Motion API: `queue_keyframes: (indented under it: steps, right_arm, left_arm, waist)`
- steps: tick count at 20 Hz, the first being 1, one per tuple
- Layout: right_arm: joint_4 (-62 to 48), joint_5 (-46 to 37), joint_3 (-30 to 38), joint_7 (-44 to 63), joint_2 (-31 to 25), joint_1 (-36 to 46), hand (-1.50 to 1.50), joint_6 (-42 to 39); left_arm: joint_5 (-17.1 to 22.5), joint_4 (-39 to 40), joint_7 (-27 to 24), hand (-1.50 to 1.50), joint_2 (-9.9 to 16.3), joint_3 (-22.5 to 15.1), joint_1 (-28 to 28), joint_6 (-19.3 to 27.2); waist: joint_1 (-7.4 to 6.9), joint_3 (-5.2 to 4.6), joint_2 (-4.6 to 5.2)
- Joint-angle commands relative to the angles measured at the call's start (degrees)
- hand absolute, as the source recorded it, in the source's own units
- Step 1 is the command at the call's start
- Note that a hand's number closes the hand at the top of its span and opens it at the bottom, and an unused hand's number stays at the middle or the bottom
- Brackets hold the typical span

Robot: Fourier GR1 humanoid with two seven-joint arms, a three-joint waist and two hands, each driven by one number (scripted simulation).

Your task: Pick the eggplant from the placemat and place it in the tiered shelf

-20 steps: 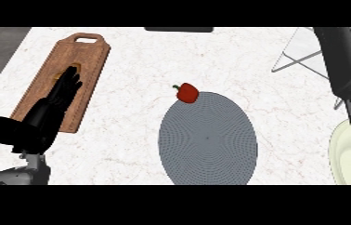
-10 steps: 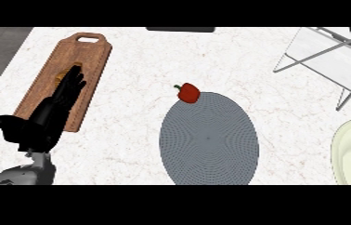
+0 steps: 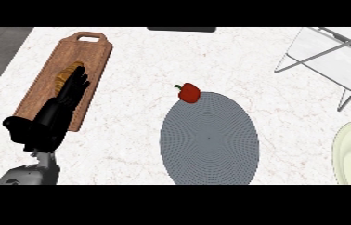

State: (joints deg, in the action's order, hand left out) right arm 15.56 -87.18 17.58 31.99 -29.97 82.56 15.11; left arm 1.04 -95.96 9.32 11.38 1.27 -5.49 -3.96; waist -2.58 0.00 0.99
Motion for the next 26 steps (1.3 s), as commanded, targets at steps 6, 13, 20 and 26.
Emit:
queue_keyframes:
  steps: [6,13,20,26]
  right_arm:
    - [-3.7,3.6,2.5,-5.9,-2.1,-4.5,1.50,-3.9]
    - [0.4,0.5,1.0,10.4,-3.1,-6.5,1.50,3.4]
    - [-9.8,-9.4,-7.8,12.5,-6.6,-6.1,-1.50,-21.2]
    - [-1.5,-6.1,-5.4,17.8,-7.4,-4.8,-1.50,-18.1]
  left_arm:
    - [-0.6,-1.0,1.7,0.00,-0.6,0.1,-0.3,0.9]
    - [1.5,1.5,1.6,0.00,2.1,3.2,-1.1,-1.7]
    - [0.7,-1.4,1.4,0.00,1.7,2.7,0.1,-0.9]
    - [0.6,-0.6,0.6,0.00,0.6,2.4,1.6,-1.0]
  waist:
    - [0.56,0.04,-0.21]
    - [1.35,0.00,-0.53]
    - [1.01,-0.18,-0.82]
    - [2.08,-0.02,-0.95]
